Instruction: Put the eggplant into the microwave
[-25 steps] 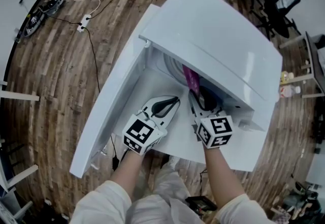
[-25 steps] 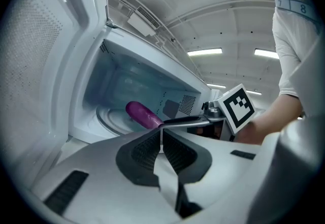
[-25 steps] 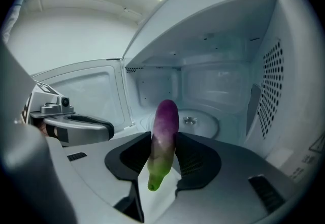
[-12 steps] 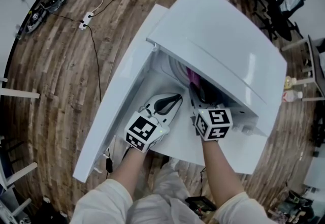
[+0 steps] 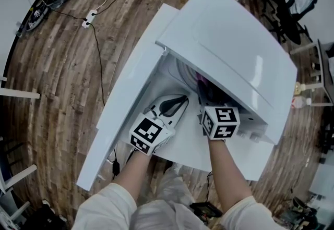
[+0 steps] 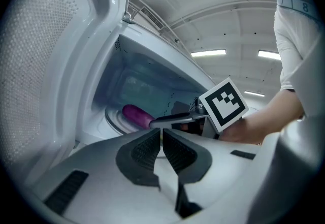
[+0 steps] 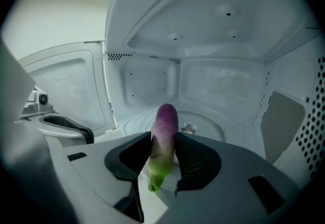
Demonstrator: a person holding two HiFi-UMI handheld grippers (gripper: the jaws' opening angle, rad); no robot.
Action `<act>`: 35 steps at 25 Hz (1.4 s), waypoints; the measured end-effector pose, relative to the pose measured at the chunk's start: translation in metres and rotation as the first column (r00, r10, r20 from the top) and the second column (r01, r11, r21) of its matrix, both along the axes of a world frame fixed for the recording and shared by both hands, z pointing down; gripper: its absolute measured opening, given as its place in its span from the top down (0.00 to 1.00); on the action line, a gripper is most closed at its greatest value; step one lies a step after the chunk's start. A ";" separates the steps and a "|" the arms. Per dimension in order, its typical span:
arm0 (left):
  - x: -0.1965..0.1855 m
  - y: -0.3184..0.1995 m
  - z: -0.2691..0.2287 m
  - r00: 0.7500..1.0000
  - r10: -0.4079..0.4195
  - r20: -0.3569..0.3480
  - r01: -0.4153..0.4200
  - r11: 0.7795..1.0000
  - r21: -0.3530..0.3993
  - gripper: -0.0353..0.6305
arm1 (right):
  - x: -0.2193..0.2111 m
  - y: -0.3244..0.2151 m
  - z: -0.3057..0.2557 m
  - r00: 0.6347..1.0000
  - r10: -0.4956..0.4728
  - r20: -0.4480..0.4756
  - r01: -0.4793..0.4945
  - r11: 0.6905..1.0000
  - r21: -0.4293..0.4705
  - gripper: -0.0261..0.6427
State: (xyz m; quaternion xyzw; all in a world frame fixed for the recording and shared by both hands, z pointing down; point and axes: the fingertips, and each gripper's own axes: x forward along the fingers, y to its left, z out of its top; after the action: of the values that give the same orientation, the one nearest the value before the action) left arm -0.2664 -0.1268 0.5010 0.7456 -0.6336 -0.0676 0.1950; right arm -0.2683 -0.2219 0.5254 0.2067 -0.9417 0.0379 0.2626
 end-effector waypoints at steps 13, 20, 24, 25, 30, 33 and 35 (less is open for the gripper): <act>-0.001 0.002 0.000 1.000 -0.005 -0.012 0.005 1.000 0.005 0.94 | -0.005 0.002 -0.001 1.000 -0.018 -0.019 0.018 0.999 0.034 0.71; -0.001 0.004 0.001 1.000 -0.006 -0.011 0.006 1.000 -0.001 0.94 | -0.007 0.006 0.000 0.999 -0.034 -0.022 0.035 0.999 0.036 0.71; 0.001 0.005 0.001 1.000 -0.004 -0.009 0.004 1.000 -0.004 0.93 | -0.004 0.008 -0.002 0.999 -0.034 -0.014 0.035 0.999 0.039 0.71; 0.001 0.005 0.001 1.000 -0.004 -0.009 0.004 1.000 -0.003 0.93 | -0.003 0.008 -0.003 0.999 -0.033 -0.011 0.033 0.999 0.040 0.71; 0.003 0.006 0.000 1.000 -0.003 -0.008 0.003 1.000 -0.003 0.92 | 0.001 0.010 -0.007 1.000 -0.030 0.003 0.030 0.999 0.039 0.71; 0.005 0.006 -0.001 1.000 -0.002 -0.005 0.002 1.000 -0.004 0.92 | 0.005 0.012 -0.007 1.000 -0.023 0.007 0.022 0.999 0.035 0.70; 0.006 0.007 -0.001 1.000 -0.001 -0.004 0.001 1.000 -0.005 0.91 | 0.007 0.014 -0.008 1.000 -0.019 0.012 0.019 0.999 0.028 0.70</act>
State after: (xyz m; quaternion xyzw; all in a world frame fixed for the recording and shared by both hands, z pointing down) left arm -0.2603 -0.1203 0.4998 0.7446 -0.6338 -0.0677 0.1979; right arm -0.2610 -0.2076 0.5178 0.2012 -0.9457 0.0235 0.2542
